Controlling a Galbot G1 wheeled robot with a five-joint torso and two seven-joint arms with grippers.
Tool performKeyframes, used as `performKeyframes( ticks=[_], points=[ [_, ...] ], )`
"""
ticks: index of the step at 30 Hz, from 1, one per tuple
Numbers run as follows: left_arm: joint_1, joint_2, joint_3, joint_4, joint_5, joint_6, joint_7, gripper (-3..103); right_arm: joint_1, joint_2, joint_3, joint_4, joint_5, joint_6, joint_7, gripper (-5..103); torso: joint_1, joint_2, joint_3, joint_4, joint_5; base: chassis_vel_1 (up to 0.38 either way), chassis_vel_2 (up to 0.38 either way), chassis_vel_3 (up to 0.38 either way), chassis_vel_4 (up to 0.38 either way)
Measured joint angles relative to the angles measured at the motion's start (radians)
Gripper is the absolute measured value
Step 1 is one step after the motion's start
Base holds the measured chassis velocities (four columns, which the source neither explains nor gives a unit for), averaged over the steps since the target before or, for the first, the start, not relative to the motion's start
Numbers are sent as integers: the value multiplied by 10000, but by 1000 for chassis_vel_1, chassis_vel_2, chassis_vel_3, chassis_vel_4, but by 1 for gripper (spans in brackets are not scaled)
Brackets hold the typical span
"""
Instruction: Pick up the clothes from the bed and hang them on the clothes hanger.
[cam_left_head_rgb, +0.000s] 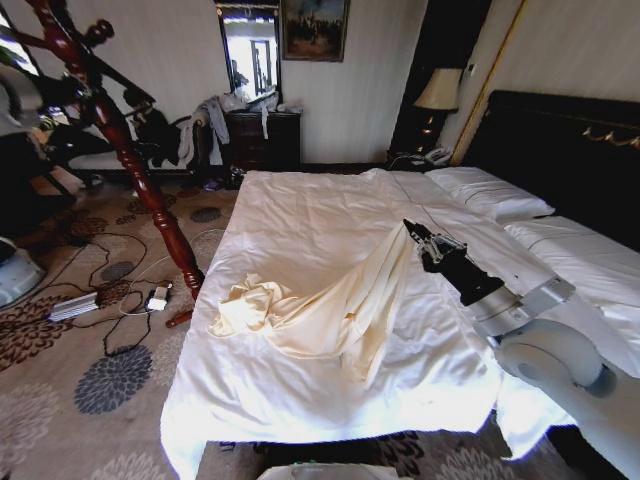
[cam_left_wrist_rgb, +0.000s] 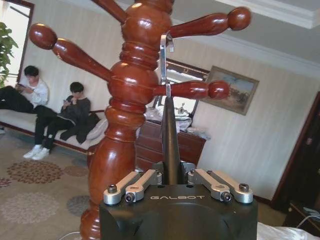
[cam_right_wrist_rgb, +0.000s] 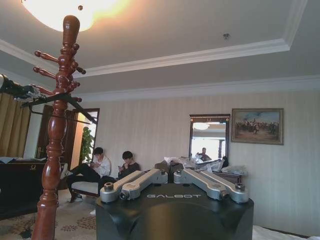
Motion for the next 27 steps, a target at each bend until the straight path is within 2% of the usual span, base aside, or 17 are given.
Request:
performKeyframes(
  ticks=[7,16,21,24,25,27],
  points=[
    [376,267,-390,-825,-449,-4,-101,16,-8,9,35,7,-26,37,-5,0,0,0,0,0,0,0,0,0,0],
    [1016,829,-889,-2800,-1151,3,-232,16,6,30,38,12,-35,44,-9,0,0,0,-1,-4,3,0,0,0,0],
    [1780,1287,-1407,-3967,-1605,20,-260,16,2,52,48,-28,-41,46,-9,0,0,0,-1,0,1,0,0,0,0],
    [2720,1744,-1790,-5089,-2005,-232,49,15,21,110,19,-118,-2,46,126,0,-1,1,-2,3,3,0,0,0,0],
    [2720,1744,-1790,-5089,-2005,-232,49,15,21,110,19,-118,-2,46,126,0,-1,1,-2,3,3,0,0,0,0],
    [3417,1936,-1981,-5746,-2117,-555,531,5,24,201,16,-137,55,-18,417,0,-1,1,-2,1,3,0,0,0,0]
  ],
)
